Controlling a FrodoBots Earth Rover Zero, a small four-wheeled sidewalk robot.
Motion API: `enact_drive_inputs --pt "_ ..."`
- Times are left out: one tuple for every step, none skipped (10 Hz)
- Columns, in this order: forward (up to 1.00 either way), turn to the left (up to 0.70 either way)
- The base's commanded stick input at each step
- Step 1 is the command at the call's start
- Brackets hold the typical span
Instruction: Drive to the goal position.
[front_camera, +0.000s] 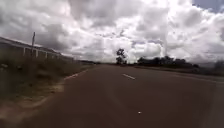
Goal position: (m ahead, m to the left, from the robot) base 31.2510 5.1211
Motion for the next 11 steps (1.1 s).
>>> enact_drive_inputs --pt "1.0 0.0" --pt "1.0 0.0" --pt "1.0 0.0" --pt "1.0 0.0" --pt "1.0 0.0" --pt "1.0 0.0" --pt "1.0 0.0" --pt "1.0 0.0" --pt "1.0 0.0" --pt "1.0 0.0" --pt "1.0 0.0"
